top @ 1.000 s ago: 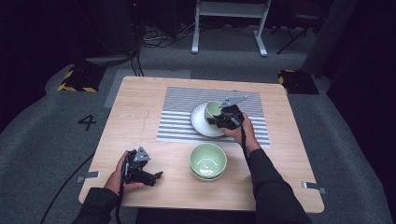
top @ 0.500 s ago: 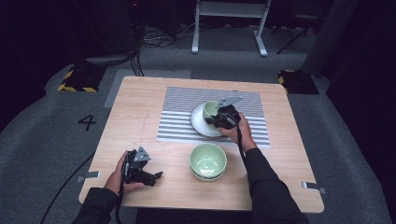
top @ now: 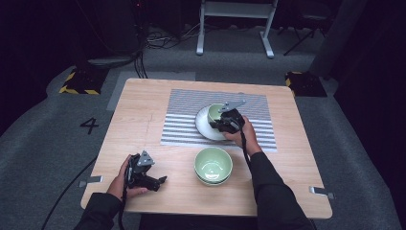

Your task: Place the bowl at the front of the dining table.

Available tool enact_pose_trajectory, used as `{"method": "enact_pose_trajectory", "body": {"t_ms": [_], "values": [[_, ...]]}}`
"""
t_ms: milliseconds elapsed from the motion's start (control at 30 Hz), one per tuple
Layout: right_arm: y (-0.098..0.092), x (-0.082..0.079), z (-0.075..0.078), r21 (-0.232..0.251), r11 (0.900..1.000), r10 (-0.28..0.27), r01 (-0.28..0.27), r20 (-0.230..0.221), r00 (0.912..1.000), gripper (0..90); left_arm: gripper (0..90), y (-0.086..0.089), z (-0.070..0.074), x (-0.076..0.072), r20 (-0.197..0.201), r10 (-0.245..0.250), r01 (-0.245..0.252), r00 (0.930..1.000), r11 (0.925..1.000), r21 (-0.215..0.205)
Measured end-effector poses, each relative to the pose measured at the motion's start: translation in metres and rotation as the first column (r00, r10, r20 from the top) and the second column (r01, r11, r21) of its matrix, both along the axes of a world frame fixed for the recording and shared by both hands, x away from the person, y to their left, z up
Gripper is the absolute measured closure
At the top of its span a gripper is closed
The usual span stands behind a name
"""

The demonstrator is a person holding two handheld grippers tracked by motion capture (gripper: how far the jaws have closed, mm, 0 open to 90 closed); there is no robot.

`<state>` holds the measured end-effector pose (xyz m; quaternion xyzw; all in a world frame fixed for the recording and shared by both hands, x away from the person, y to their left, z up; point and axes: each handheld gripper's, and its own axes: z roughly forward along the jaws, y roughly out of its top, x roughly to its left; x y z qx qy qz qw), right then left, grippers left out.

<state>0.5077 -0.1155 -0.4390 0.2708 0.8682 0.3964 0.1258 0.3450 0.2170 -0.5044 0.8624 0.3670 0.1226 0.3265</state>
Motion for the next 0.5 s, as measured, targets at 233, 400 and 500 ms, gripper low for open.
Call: {"method": "enact_pose_trajectory", "body": {"t_ms": [233, 400, 500], "values": [[0.0026, 0.0, -0.0047, -0.031, 0.999, 0.019, -0.018, 0.008, 0.9998, 83.0, 0.4, 0.0, 0.0, 0.0, 0.0, 0.0, 0.0, 1.0, 1.0, 0.0], [0.0037, -0.0007, -0.0068, -0.039, 0.999, 0.02, -0.02, 0.015, 0.9997, 82.9, 0.4, 0.0, 0.0, 0.0, 0.0, 0.0, 0.0, 1.0, 1.0, 0.0], [0.0045, -0.0011, -0.0077, -0.041, 0.999, 0.024, -0.024, 0.012, 0.9996, 82.6, 0.4, 0.0, 0.0, 0.0, 0.0, 0.0, 0.0, 1.0, 1.0, 0.0]]}}
